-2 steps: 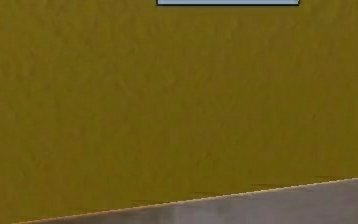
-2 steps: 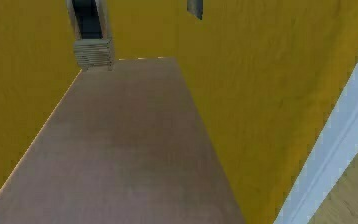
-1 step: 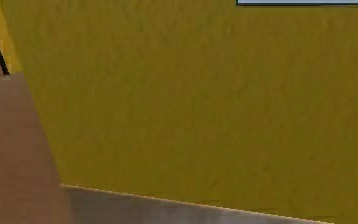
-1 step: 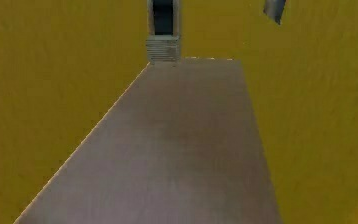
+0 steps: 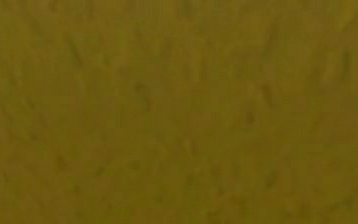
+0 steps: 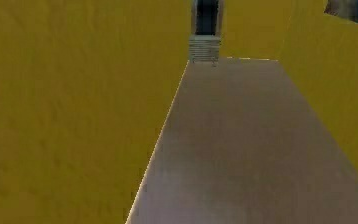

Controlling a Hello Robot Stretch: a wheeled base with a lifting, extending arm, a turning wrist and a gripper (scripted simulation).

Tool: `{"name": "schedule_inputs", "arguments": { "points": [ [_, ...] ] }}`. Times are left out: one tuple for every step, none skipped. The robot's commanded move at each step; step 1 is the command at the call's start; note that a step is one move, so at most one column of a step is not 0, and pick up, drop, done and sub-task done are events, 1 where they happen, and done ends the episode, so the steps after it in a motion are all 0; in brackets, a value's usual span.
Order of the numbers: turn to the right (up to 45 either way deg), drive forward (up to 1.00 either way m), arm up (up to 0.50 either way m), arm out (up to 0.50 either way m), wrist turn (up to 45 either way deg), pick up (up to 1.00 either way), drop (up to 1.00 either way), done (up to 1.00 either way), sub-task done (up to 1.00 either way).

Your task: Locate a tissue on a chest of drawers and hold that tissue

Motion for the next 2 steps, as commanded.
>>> {"name": "schedule_inputs", "arguments": {
  "points": [
    [-45.0,0.00,0.00,0.00,0.0,0.00,0.00,0.00,0.00],
    [-30.0,0.00,0.00,0.00,0.0,0.00,0.00,0.00,0.00]
  ]
}}
